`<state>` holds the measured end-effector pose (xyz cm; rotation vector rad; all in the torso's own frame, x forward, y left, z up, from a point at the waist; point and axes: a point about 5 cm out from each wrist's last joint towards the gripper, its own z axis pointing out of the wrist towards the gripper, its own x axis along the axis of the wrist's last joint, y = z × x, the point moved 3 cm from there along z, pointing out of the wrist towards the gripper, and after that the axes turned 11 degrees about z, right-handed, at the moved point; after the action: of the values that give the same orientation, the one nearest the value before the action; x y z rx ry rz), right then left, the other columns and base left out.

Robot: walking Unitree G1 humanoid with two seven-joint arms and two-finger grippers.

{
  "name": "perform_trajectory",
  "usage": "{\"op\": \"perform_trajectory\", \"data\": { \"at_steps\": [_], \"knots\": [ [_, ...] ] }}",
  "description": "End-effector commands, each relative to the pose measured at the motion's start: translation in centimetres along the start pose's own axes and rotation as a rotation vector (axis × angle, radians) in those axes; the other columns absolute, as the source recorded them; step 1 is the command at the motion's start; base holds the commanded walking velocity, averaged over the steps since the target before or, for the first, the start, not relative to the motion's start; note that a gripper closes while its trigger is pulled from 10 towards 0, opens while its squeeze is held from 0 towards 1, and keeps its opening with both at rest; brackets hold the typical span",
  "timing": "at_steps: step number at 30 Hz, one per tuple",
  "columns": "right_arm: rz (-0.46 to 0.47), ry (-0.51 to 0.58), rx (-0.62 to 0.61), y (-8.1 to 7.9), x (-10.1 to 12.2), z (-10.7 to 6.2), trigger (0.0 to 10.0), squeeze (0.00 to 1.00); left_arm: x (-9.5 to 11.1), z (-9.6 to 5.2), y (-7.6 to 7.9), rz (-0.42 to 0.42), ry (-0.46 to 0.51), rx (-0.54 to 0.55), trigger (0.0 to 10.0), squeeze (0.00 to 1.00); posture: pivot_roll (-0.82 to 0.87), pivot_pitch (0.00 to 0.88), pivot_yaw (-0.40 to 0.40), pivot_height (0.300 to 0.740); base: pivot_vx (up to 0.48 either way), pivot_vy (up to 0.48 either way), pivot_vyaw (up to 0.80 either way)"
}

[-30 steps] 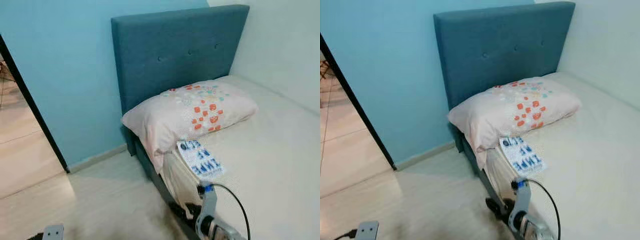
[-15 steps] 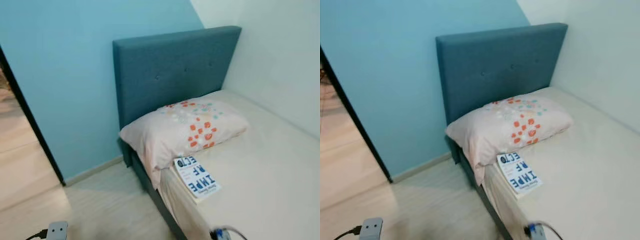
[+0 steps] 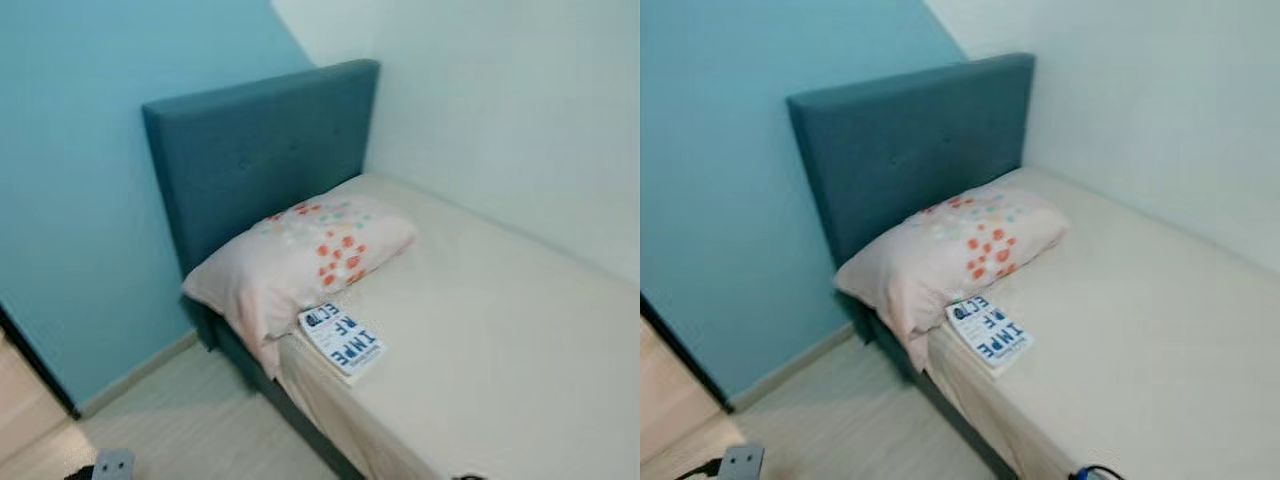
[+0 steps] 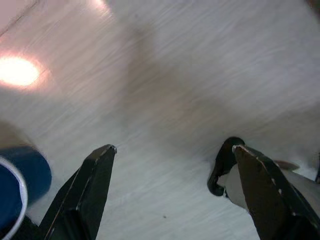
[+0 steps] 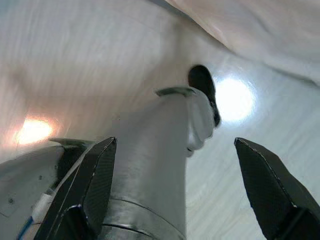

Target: Clean up the room

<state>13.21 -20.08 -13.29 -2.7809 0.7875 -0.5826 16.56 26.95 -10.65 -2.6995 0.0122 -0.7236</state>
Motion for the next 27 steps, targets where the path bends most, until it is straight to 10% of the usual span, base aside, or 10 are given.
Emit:
{"op": "perform_trajectory", "data": {
  "at_steps": [1,27],
  "knots": [
    [-0.002,-0.004,-0.010,0.1,0.0,0.0,10.0,0.00,-0.4,-0.1,0.0,0.018,-0.004,-0.008,10.0,0.00,0.08,0.000,-0.061,0.740,0.000,0.000,-0.74],
    [-0.071,-0.118,-0.198,2.7,-2.6,-0.6,10.0,0.00,0.5,0.1,0.4,0.040,0.018,-0.045,10.0,0.00,0.07,0.000,-0.042,0.740,0.000,0.000,-0.72]
  ]
}}
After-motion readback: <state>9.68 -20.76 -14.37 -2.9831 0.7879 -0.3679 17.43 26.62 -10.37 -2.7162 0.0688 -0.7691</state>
